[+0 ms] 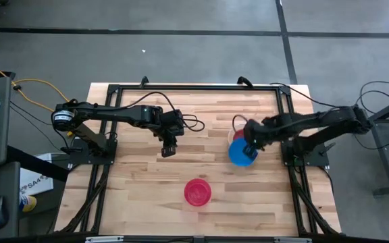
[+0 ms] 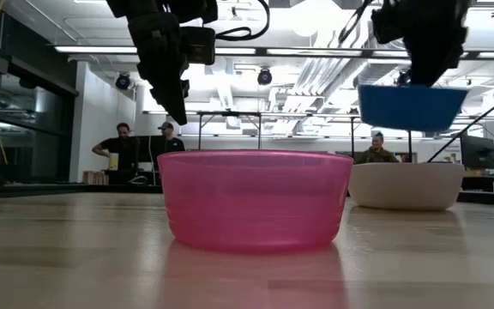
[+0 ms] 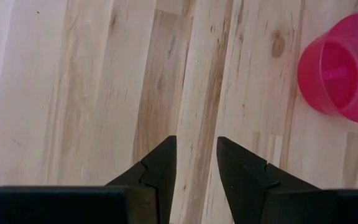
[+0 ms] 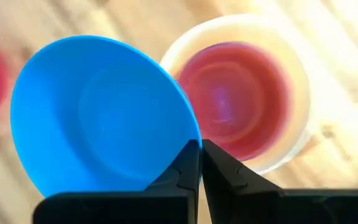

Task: Nest bowls inside each other
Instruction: Stack the blue bowl on top of the violet bowl

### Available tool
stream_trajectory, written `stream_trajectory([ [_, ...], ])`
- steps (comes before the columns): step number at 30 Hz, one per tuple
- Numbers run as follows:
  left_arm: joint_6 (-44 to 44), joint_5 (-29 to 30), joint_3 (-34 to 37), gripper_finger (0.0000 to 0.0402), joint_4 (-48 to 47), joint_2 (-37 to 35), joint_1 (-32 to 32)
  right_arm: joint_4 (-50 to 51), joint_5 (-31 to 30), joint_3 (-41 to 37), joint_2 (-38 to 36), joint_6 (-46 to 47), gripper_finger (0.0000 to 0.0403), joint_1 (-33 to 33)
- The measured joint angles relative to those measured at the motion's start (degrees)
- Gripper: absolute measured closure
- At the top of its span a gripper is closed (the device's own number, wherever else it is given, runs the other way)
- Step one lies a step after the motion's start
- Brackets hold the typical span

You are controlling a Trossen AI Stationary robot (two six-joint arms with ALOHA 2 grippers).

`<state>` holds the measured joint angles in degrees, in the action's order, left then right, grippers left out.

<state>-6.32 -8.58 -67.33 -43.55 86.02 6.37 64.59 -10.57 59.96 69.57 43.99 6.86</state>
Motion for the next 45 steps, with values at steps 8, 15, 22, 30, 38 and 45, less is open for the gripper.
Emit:
stream_trajectory([
  [8,0.02,0.00,0.00,0.0286,0.02,0.00,-0.01,-0.21,3.25,0.00,0.71,-12.04,0.0400,-14.25],
  [15,0.00,0.00,0.00,0.0286,0.02,0.00,-0.02,-1.84,8.71,0.00,0.96,-18.86,0.0400,-24.24],
  [22,0.06,0.00,0.00,0.0286,-0.01,0.00,-0.02,-2.00,12.62,0.00,0.96,-22.51,0.0400,-28.82],
  [30,0.08,0.00,0.00,0.0286,-0.02,0.00,0.00,-3.45,14.18,-2.19,0.81,-24.43,0.0400,-30.29],
  [38,0.06,0.00,0.00,0.0286,0.00,0.00,0.00,-10.70,18.21,-11.73,-1.24,-24.80,0.0400,-32.20],
  [45,0.06,0.02,0.00,0.0286,0.13,0.00,-0.02,-10.82,18.19,-14.11,-2.49,-26.32,0.0400,-34.47],
])
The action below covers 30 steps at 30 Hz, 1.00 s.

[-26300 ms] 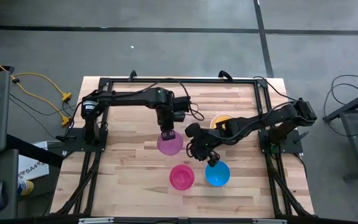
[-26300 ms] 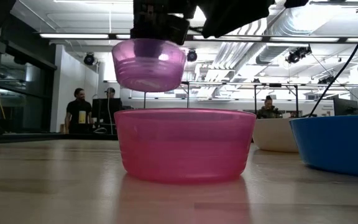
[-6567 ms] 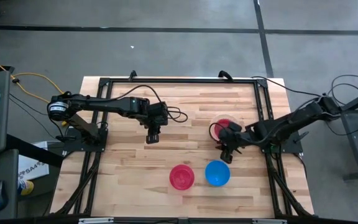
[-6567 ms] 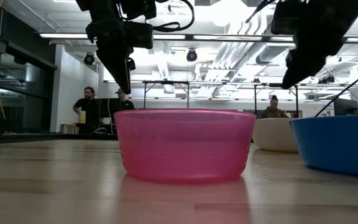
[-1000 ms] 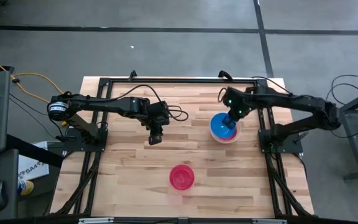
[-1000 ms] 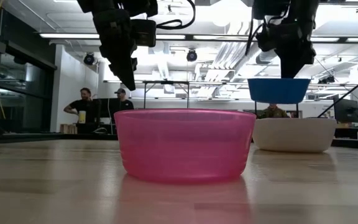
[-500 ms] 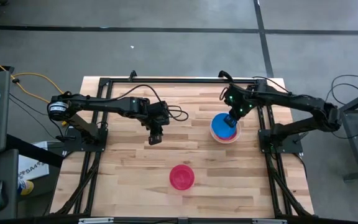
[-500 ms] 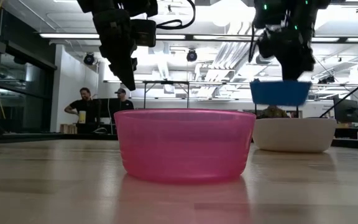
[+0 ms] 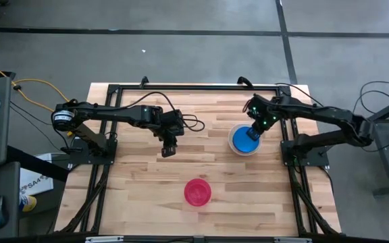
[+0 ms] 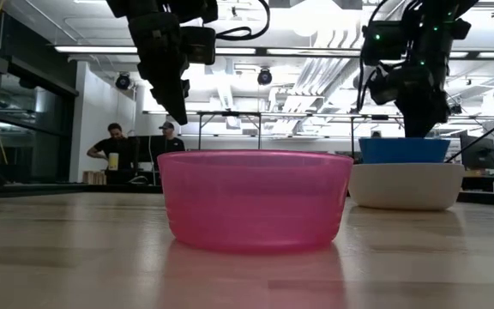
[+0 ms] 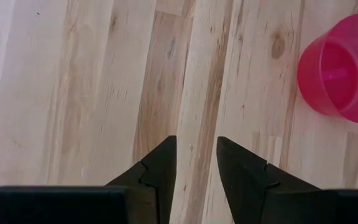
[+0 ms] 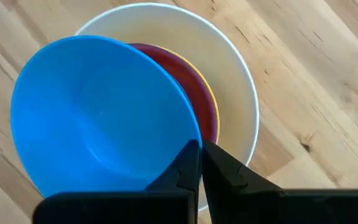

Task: Nest bowls inside each other
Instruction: Stack the blue bowl on top of the violet bowl

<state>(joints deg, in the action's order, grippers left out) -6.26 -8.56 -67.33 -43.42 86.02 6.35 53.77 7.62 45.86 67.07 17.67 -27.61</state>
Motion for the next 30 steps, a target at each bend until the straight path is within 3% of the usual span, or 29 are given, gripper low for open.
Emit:
stream_trajectory([
  [12,-0.02,0.00,0.00,0.0286,0.06,0.00,0.02,-2.36,2.43,-0.93,-0.09,-1.20,0.0397,-2.80],
  [30,-0.04,0.00,0.00,0.0286,0.08,0.00,0.00,-1.97,3.08,-0.93,-0.07,0.48,0.0355,-2.76],
])
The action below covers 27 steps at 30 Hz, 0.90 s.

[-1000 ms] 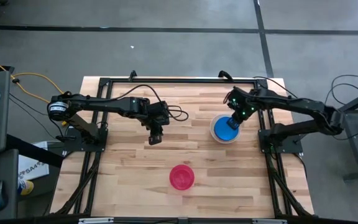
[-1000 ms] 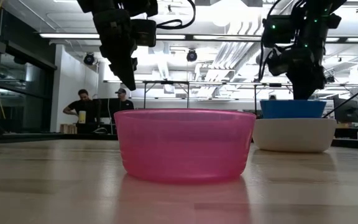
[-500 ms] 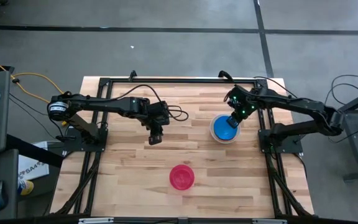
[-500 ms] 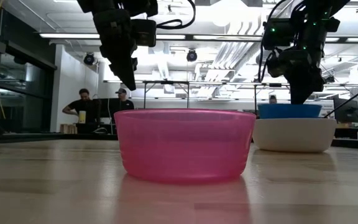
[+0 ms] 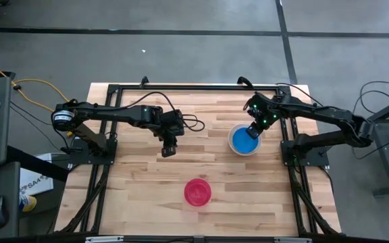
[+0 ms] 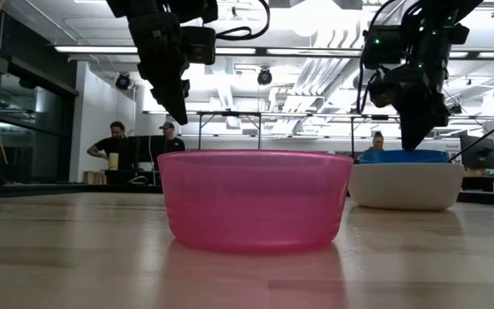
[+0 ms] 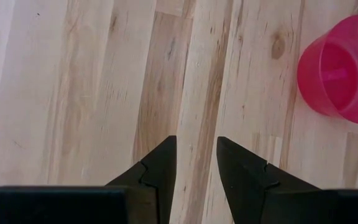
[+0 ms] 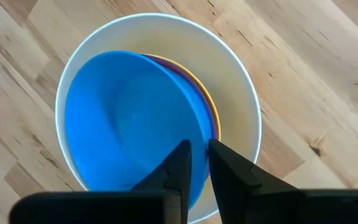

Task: Nest bowls inside each other
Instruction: Stack the blue bowl on top of the violet bowl, then stack the red bowl on top of the blue bowl

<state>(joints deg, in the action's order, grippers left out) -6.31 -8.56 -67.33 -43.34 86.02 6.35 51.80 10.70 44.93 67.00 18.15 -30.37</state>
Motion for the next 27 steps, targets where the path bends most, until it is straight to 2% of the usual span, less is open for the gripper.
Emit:
stream_trajectory([
  [6,0.00,-0.02,0.00,0.0286,-0.01,0.00,0.02,0.23,-0.28,0.00,0.04,-0.29,0.0329,0.00],
  [12,0.00,-0.02,0.00,0.0286,0.00,0.00,0.02,-0.83,-3.84,0.00,0.07,-1.46,0.0306,0.00],
  [16,0.00,-0.01,0.00,0.0286,-0.01,0.00,0.02,-3.79,-0.27,0.00,0.07,-1.06,0.0298,0.75],
  [21,0.00,-0.01,0.00,0.0286,0.00,0.00,0.02,-7.70,3.00,0.00,0.07,1.57,0.0299,5.86],
  [27,-0.10,0.00,0.00,0.0286,-0.03,0.00,0.02,-12.90,3.10,0.00,0.07,7.24,0.0304,16.26],
])
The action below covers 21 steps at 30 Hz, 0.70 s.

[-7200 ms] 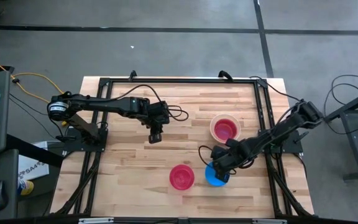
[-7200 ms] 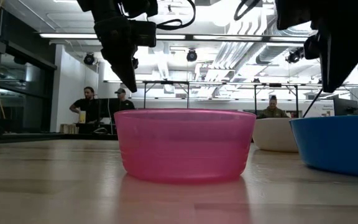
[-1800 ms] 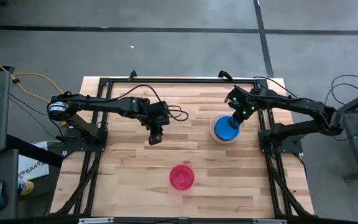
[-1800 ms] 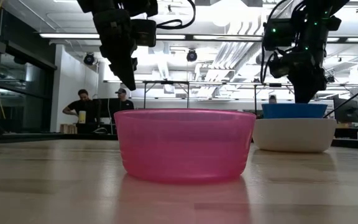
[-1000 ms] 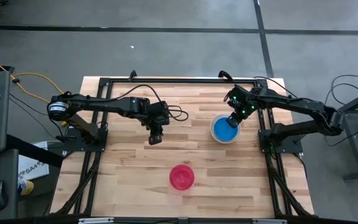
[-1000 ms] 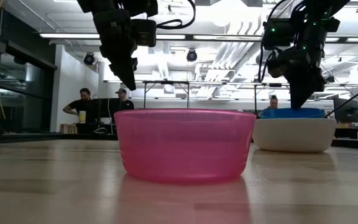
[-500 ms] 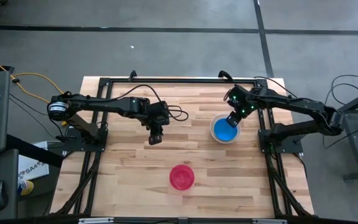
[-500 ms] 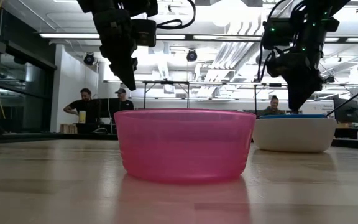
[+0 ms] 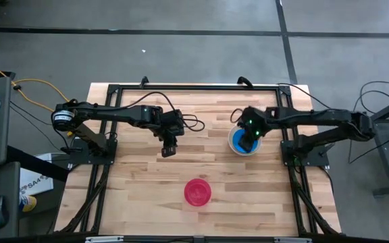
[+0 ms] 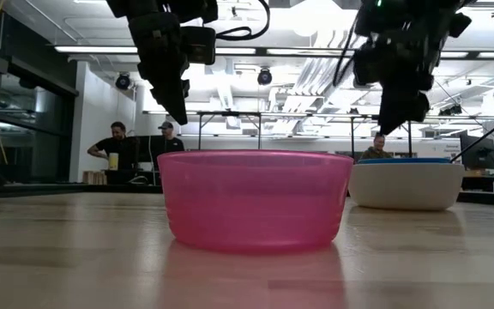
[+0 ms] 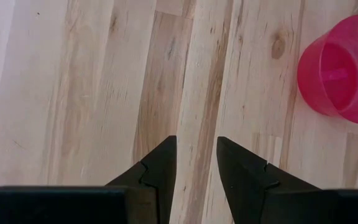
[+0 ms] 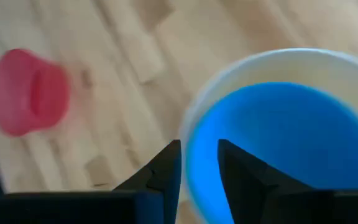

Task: Nest bowls inside each other
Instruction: Stack the red bowl on top of the blue bowl

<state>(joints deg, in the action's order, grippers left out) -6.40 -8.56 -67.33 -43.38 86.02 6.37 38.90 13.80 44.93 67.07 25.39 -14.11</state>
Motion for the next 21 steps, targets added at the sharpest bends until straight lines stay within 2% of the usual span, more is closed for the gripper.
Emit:
stream_trajectory([
  [10,-0.04,0.12,0.00,0.0286,0.02,0.00,-0.02,-3.81,-0.71,0.00,0.00,10.10,0.0305,18.09],
  [21,-0.79,0.14,0.00,0.0286,2.81,-0.02,-0.01,-3.59,-14.64,0.00,0.02,28.96,0.0305,37.55],
])
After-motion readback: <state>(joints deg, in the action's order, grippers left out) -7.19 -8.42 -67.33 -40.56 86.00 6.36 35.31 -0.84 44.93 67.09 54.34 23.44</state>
